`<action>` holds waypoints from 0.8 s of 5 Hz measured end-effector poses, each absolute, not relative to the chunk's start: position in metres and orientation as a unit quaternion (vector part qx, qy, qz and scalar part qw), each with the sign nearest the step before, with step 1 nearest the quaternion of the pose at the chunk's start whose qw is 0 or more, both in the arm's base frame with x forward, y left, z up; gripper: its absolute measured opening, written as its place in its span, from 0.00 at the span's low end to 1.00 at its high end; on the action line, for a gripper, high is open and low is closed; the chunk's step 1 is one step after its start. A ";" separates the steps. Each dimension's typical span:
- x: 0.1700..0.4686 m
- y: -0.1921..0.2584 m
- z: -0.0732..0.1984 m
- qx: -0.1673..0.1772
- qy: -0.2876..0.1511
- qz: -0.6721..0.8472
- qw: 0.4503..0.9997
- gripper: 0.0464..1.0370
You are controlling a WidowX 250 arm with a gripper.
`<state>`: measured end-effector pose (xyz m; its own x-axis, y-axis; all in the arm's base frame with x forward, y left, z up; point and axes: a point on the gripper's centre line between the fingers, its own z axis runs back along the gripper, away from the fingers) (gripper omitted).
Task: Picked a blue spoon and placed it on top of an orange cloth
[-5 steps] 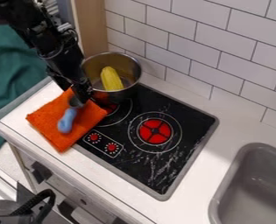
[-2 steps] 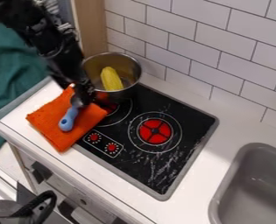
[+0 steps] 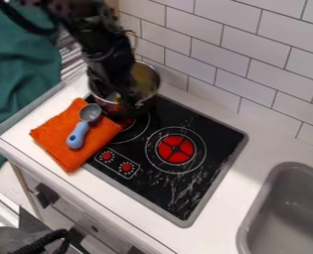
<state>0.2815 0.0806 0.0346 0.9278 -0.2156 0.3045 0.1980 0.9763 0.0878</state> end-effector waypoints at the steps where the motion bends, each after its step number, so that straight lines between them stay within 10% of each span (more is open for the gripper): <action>1: 0.294 0.069 0.039 0.026 -0.161 -0.129 0.978 0.96; 4: 0.302 0.043 0.049 0.055 -0.113 -0.090 0.988 0.96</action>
